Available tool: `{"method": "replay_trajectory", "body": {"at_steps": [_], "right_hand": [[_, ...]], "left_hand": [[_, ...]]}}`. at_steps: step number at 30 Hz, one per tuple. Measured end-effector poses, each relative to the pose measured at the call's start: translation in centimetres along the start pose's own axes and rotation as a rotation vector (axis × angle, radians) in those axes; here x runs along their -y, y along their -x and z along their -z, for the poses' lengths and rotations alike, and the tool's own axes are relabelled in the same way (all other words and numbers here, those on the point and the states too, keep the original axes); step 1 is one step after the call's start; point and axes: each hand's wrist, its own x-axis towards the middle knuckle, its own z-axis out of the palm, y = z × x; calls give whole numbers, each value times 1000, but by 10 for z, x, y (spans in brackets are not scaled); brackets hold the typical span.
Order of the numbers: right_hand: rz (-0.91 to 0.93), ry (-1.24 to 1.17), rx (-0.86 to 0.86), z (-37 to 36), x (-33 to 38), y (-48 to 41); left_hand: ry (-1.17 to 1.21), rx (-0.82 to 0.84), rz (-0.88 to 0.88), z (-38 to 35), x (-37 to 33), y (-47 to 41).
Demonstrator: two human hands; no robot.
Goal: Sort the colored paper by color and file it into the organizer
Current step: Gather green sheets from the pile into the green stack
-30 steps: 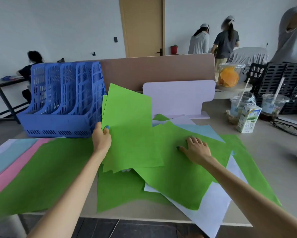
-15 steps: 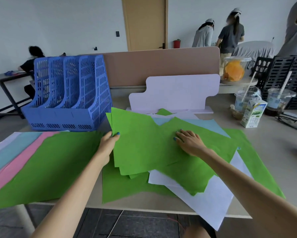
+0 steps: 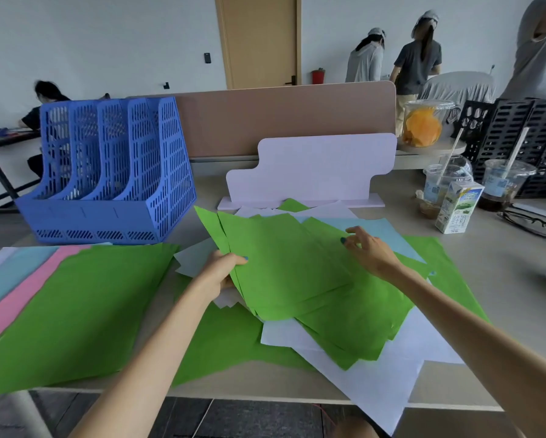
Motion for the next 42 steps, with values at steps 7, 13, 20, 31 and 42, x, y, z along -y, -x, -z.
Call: {"method": "replay_trajectory", "body": {"at_steps": [7, 13, 20, 31, 42], "right_hand": [[-42, 122, 63, 5, -12, 10], [-72, 17, 8, 4, -11, 13], [-50, -49, 7, 8, -13, 15], [-182, -743, 140, 30, 1, 16], [-284, -963, 77, 28, -16, 19]], "left_hand": [[228, 138, 88, -21, -5, 9], [190, 182, 140, -55, -12, 13], [121, 59, 38, -89, -7, 6], [205, -55, -97, -61, -8, 10], [103, -55, -199, -37, -11, 17]]}}
